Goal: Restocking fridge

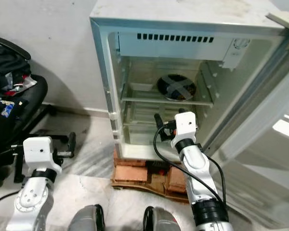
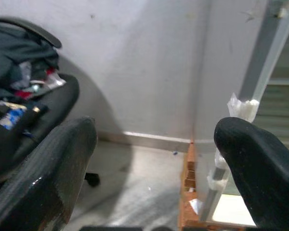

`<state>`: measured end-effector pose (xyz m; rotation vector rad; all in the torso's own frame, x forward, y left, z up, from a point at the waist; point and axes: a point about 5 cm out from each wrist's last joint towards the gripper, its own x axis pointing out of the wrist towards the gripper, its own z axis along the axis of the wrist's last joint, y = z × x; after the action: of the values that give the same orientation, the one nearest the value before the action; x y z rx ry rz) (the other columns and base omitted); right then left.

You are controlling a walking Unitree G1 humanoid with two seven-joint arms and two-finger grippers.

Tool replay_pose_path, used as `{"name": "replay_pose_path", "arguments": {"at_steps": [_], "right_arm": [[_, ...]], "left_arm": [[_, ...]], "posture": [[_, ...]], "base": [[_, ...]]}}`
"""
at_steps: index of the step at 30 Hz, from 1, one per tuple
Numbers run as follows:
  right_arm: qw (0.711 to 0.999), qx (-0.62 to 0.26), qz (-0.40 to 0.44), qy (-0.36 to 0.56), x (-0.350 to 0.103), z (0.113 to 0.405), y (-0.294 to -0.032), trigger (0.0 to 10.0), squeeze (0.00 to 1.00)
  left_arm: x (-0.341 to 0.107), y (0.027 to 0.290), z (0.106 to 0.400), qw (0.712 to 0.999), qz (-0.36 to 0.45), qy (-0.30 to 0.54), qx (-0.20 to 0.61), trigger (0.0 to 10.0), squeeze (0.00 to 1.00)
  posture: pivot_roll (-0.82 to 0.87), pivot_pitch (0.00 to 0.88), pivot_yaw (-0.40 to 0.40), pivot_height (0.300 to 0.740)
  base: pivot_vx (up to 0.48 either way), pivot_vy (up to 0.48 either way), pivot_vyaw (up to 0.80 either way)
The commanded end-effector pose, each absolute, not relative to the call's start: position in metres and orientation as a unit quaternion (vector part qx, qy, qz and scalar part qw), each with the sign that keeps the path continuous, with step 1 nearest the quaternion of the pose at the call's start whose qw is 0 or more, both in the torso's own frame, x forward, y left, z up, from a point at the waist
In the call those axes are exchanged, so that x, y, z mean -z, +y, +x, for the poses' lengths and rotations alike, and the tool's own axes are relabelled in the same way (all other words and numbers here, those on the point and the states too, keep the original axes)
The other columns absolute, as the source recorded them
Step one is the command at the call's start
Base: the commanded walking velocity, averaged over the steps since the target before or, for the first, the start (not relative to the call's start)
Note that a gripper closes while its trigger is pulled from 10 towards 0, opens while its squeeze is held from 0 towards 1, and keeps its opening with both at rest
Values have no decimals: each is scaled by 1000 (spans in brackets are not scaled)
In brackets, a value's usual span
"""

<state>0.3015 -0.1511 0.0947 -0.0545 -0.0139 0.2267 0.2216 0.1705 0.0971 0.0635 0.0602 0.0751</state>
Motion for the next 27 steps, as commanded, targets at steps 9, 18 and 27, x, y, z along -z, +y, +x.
{"name": "replay_pose_path", "arguments": {"at_steps": [9, 18, 27], "right_arm": [[994, -109, -25, 3, -94, 303, -152, 10000, 0], [996, -84, -17, 15, -83, 295, -156, 10000, 0], [996, -75, -48, 31, -70, 274, -171, 10000, 0]], "left_arm": [[-91, 168, 219, 998, 33, 40, -29, 10000, 0], [-77, 167, 221, 996, 65, 60, 9, 10000, 0], [-71, 165, 224, 994, 84, 58, 30, 10000, 0]], "posture": [[56, 111, -1, 740], [47, 63, 37, 740], [12, 27, 53, 740]], "base": [[-262, 0, 0], [-86, 0, 0], [0, 0, 0]]}}
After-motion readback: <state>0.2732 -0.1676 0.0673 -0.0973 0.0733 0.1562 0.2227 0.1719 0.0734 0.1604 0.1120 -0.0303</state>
